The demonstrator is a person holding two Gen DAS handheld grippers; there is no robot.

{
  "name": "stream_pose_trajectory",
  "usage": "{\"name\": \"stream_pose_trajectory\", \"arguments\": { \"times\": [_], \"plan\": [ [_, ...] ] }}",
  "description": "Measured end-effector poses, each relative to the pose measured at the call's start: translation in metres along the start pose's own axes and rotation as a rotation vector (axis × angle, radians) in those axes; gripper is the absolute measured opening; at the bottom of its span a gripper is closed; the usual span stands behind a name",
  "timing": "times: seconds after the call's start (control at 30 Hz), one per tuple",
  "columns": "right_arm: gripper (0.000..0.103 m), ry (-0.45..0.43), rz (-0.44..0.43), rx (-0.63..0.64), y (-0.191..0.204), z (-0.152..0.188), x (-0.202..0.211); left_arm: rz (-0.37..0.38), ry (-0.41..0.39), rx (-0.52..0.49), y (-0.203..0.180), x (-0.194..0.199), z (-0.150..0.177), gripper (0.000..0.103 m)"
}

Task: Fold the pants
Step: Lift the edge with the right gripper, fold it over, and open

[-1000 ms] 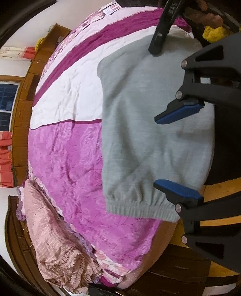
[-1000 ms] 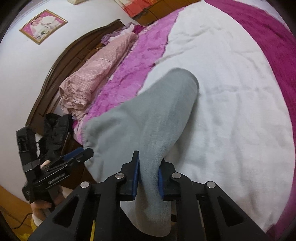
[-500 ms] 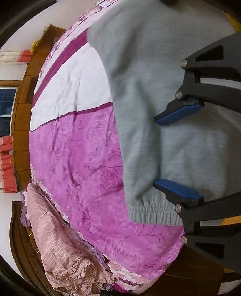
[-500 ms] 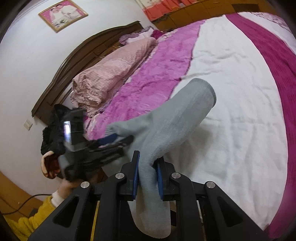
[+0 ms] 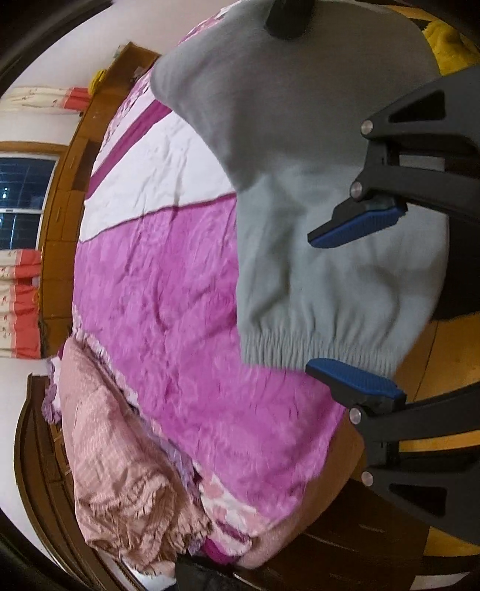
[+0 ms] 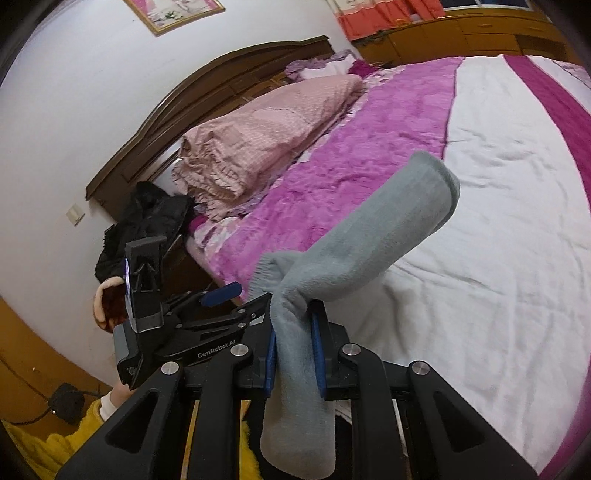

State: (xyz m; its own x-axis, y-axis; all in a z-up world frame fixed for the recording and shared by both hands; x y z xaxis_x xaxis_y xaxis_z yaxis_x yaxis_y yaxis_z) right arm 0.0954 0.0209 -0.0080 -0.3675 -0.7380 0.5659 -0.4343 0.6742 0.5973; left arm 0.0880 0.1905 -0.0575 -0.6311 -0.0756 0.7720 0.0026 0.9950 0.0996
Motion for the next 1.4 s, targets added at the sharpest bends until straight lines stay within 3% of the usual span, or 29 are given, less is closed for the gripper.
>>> {"name": "stream_pose_trajectory", "arguments": {
  "times": [0.63, 1.17, 1.4],
  "plan": [
    [0.009, 0.115, -0.114, -0.07, 0.051, -0.018, -0.056, -0.024, 0.024, 0.102, 0.061, 0.002, 0.014, 0.065],
    [0.009, 0.19, -0.072, -0.115, 0.057, -0.004, -0.124, -0.027, 0.032, 0.164, 0.095, -0.003, 0.028, 0.065],
    [0.015, 0.254, -0.021, -0.135, 0.05, 0.01, -0.155, -0.043, 0.027, 0.203, 0.117, 0.005, 0.035, 0.065]
  ]
}}
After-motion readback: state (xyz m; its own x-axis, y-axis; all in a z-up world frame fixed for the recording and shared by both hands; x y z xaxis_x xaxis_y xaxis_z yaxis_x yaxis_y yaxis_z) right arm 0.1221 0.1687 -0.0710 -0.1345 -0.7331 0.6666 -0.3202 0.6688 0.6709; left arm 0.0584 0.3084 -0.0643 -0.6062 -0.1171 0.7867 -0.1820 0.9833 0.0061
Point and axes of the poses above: each gripper's, at about its wrist camera, not at the fingertips, and x roughly against the way its jaws point, y to its left, z to its underside, the point moved 10 cm from there along -x, roughly the way its jaws point, and after that the axes turned 7 degrees about -x, right-handed, at the moved point
